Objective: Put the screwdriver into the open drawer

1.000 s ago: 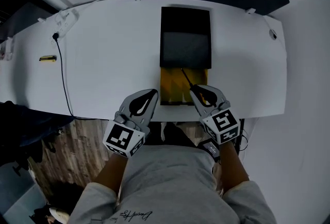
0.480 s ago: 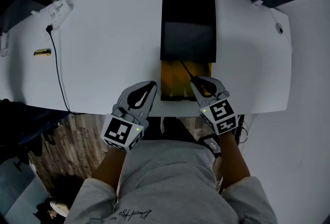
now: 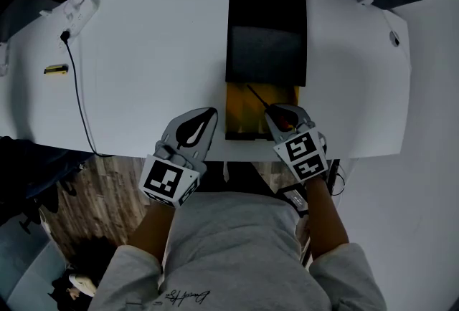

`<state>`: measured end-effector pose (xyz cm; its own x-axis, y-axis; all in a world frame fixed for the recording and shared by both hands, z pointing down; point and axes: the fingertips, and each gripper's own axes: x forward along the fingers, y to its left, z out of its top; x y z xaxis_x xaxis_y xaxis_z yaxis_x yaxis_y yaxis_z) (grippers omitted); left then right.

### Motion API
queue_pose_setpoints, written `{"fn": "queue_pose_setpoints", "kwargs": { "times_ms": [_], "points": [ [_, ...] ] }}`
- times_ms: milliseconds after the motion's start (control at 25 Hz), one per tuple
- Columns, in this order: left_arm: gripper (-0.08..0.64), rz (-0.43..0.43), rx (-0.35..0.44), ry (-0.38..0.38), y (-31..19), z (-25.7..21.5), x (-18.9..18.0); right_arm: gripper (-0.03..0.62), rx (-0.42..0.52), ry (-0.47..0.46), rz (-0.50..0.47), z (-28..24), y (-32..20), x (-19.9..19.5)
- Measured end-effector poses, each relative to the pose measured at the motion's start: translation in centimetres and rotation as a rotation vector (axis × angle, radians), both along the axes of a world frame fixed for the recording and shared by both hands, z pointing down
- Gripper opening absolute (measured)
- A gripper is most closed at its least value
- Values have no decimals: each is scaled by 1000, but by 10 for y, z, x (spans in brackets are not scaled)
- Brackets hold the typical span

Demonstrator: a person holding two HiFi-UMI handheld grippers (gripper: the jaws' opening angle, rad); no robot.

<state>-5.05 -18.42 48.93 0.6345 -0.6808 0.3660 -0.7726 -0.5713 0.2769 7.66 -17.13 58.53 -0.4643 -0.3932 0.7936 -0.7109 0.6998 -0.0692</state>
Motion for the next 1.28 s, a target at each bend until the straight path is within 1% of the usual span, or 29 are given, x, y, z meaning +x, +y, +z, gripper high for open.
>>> {"fn": "queue_pose_setpoints", "kwargs": {
  "times_ms": [240, 440, 960, 1280],
  "points": [
    [0, 2, -14, -9, 0, 7, -3, 74, -35, 93, -83, 19, 3, -6],
    [0, -5, -25, -4, -1, 9, -8, 74, -75, 128, -127, 29, 7, -12],
    [0, 0, -47, -1, -1, 17, -12, 74, -140, 216, -169, 49, 9, -12],
    [0, 4, -47, 1, -3, 18, -14, 74, -152, 278, -189, 55, 7, -13]
  ]
}}
